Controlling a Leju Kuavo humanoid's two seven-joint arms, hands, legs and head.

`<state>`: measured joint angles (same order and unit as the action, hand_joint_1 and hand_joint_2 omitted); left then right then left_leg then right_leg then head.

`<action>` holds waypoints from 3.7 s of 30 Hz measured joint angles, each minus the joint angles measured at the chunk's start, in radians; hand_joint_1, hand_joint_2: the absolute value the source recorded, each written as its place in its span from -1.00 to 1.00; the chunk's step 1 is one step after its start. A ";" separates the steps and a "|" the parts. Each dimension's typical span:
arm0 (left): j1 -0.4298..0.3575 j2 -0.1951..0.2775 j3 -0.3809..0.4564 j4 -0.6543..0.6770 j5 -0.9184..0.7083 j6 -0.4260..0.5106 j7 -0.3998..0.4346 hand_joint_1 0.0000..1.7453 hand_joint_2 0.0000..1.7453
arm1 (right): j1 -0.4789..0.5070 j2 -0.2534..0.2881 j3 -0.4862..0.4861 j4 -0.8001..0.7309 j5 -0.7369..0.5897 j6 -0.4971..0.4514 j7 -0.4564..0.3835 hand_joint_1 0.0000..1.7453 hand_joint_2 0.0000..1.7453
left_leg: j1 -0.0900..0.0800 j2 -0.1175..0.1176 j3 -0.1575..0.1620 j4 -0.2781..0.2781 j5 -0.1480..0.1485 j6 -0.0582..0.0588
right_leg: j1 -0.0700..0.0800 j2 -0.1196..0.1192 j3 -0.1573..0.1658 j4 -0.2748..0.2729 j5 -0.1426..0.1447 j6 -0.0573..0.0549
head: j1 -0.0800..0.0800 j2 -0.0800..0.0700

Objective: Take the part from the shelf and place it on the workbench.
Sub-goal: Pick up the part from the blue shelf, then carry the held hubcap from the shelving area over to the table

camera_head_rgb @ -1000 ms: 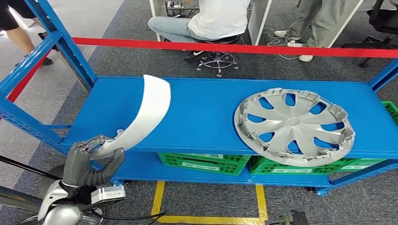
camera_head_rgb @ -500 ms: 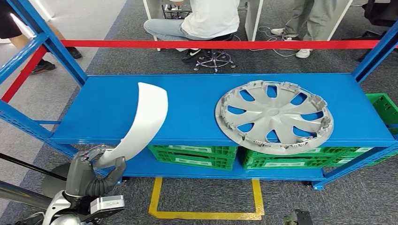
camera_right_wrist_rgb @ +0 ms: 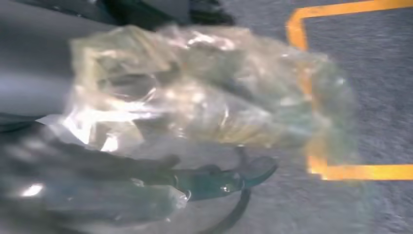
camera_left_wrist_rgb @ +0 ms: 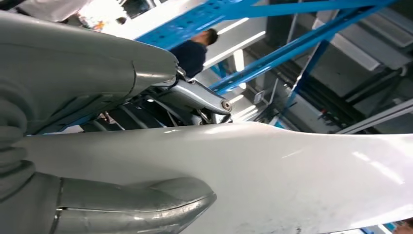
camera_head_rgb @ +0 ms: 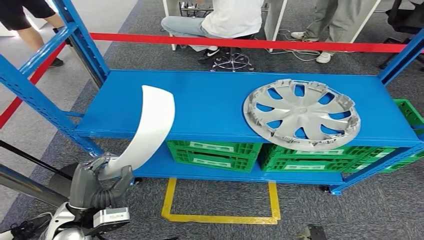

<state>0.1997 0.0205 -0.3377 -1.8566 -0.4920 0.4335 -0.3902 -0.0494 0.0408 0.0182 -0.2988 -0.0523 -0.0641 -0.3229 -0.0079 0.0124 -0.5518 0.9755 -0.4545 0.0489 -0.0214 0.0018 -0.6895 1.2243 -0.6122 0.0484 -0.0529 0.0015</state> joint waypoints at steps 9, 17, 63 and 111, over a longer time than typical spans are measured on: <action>0.000 -0.007 0.002 0.000 0.024 0.007 0.026 1.00 1.00 | 0.000 -0.001 0.000 0.003 0.010 0.028 0.049 -1.00 -1.00 | -0.004 0.003 -0.095 0.035 0.075 -0.033 | 0.007 -0.002 0.233 -0.240 0.039 -0.021 | -0.001 0.000; 0.004 -0.006 0.003 0.001 0.024 0.004 0.028 1.00 1.00 | 0.005 -0.001 -0.001 0.007 0.012 0.056 0.041 -1.00 -1.00 | 0.017 -0.004 -0.127 0.303 -0.135 -0.076 | 0.004 -0.010 0.149 -0.235 0.121 -0.054 | -0.004 0.000; 0.028 0.010 0.049 0.001 0.052 -0.003 0.023 1.00 1.00 | 0.005 0.005 0.000 0.022 0.023 0.124 0.014 -1.00 -1.00 | 0.000 0.002 0.015 -0.027 0.010 -0.005 | 0.002 -0.005 0.015 0.041 -0.004 0.003 | 0.009 0.000; 0.045 0.010 0.052 0.000 0.041 -0.018 0.038 1.00 1.00 | -0.001 0.008 -0.004 0.031 0.023 0.128 0.013 -1.00 -1.00 | 0.010 -0.005 -0.067 0.264 -0.053 -0.065 | 0.008 -0.009 0.108 -0.237 0.157 -0.050 | -0.005 0.000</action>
<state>0.2446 0.0301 -0.2853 -1.8571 -0.4514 0.4154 -0.3522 -0.0500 0.0490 0.0143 -0.2683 -0.0296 0.0636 -0.3098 0.0025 0.0074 -0.6191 1.2391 -0.5072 -0.0164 -0.0136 -0.0075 -0.5814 0.9875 -0.4547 -0.0020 -0.0577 0.0015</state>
